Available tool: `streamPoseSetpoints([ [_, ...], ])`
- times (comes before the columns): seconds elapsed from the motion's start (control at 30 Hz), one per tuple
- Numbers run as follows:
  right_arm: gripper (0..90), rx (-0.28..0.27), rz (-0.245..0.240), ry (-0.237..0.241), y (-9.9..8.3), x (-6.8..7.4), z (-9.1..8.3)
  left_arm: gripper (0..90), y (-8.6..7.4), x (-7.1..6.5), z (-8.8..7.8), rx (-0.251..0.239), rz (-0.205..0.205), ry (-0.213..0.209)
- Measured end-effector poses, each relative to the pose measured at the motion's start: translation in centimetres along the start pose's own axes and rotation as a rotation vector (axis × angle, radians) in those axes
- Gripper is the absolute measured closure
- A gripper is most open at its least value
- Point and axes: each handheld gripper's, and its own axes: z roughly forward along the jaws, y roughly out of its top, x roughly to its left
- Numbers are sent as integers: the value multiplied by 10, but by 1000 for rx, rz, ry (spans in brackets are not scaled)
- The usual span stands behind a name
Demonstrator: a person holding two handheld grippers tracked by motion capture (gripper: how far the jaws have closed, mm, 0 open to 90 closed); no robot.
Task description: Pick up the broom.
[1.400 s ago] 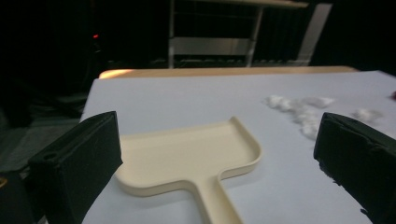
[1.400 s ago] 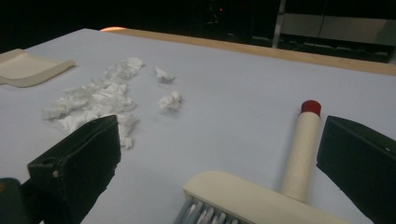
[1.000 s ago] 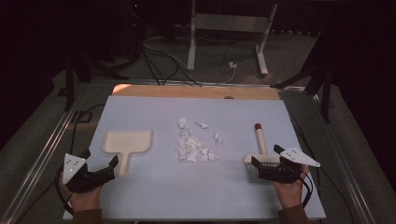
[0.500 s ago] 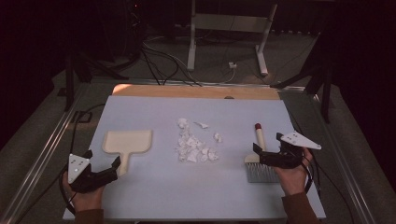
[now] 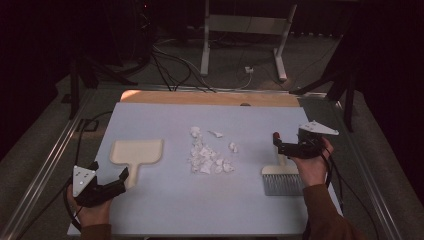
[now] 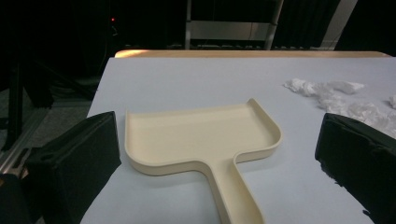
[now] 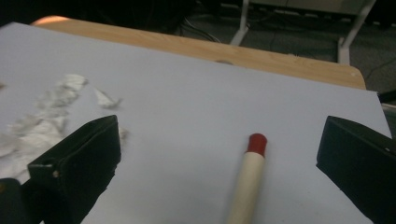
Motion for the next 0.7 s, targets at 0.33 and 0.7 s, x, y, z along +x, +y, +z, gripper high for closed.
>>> streamPoseSetpoints([
  [0.33,0,61,40,-37,4,-18,30,9,-1,0,0,-2,-7,9],
  [0.7,0,134,62,-70,8,-30,62,9,-1,0,-1,-4,-8,15],
])
